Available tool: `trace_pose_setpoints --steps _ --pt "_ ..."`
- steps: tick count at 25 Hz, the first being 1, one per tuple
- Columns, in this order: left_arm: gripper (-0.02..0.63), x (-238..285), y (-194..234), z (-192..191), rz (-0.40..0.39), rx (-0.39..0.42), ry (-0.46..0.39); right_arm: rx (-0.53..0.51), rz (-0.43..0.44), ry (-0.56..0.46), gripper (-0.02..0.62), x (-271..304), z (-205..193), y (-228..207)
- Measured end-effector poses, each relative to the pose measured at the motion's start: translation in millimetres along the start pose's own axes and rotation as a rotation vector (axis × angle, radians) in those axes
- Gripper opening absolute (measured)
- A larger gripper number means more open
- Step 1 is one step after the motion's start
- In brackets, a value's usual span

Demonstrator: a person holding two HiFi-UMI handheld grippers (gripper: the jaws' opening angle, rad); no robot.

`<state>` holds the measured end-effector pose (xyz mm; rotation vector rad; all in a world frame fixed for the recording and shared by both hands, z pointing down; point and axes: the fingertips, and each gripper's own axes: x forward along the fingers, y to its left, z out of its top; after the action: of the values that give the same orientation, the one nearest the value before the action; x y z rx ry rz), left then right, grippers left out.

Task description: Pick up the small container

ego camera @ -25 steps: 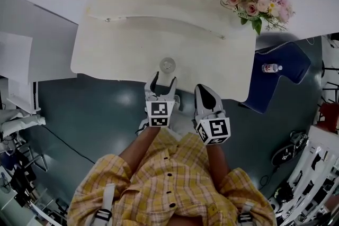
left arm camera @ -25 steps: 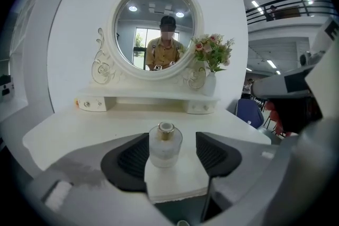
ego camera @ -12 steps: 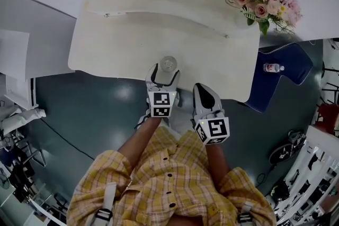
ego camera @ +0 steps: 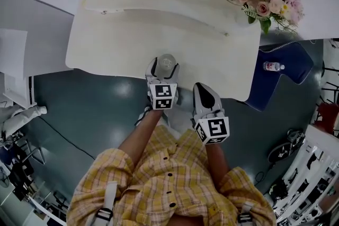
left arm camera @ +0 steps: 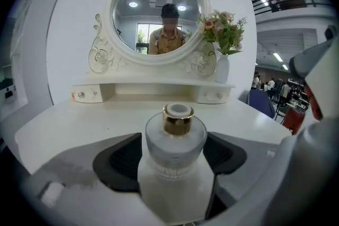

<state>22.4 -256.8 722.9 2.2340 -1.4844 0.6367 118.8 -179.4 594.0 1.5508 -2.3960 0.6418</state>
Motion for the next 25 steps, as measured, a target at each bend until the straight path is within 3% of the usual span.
trace_pose_setpoints --steps 5,25 --pt "0.356 15.5 -2.7 -12.6 0.005 -0.029 0.028 -0.003 -0.002 0.007 0.002 1.0 -2.2 -4.3" --pt "0.350 34.8 2.9 -13.2 0.073 0.036 0.048 0.004 -0.025 0.023 0.002 5.0 -5.8 -20.9"
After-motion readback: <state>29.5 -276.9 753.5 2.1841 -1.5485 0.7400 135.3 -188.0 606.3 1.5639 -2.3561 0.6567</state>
